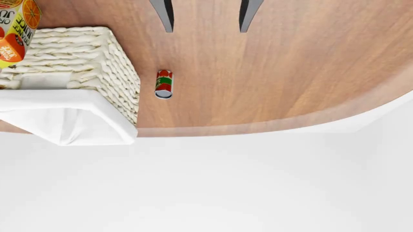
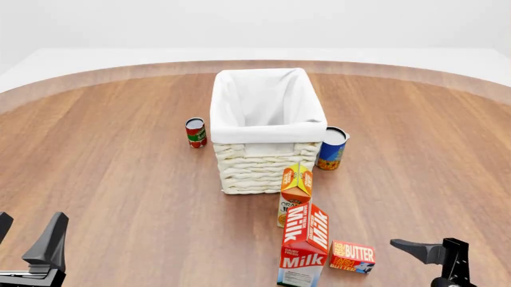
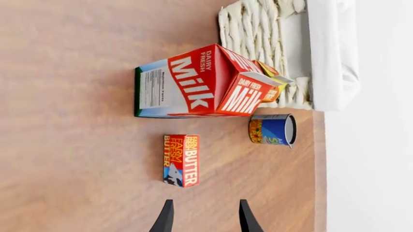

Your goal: Pick up the butter and put it in the basket.

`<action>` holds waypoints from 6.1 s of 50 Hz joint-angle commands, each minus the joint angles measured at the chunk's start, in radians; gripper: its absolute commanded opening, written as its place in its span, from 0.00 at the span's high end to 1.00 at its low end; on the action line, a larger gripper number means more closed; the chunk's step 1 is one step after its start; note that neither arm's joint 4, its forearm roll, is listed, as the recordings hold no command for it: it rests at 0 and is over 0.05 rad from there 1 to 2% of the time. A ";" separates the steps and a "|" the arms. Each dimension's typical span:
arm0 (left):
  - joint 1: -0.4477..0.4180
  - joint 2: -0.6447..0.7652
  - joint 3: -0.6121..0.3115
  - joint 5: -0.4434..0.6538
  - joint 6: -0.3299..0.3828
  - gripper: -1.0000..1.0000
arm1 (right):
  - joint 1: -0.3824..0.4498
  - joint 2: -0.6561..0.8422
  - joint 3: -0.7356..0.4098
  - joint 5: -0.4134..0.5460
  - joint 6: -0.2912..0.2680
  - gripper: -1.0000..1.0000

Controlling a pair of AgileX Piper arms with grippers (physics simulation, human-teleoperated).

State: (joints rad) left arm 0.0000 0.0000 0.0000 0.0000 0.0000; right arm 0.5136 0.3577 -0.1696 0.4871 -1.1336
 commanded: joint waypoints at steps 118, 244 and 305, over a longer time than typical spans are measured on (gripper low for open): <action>0.000 0.000 0.000 0.000 0.000 0.00 | -0.239 0.474 -0.237 -0.263 0.315 1.00; 0.000 0.000 0.000 0.000 0.000 0.00 | 0.038 1.036 -1.155 -0.077 0.421 1.00; 0.000 0.000 0.000 0.000 0.000 0.00 | 0.125 0.790 -0.967 -0.178 0.557 0.00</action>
State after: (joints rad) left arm 0.0000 0.0000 0.0000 0.0000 0.0000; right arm 0.5578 1.3545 -1.2671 0.3716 -0.6500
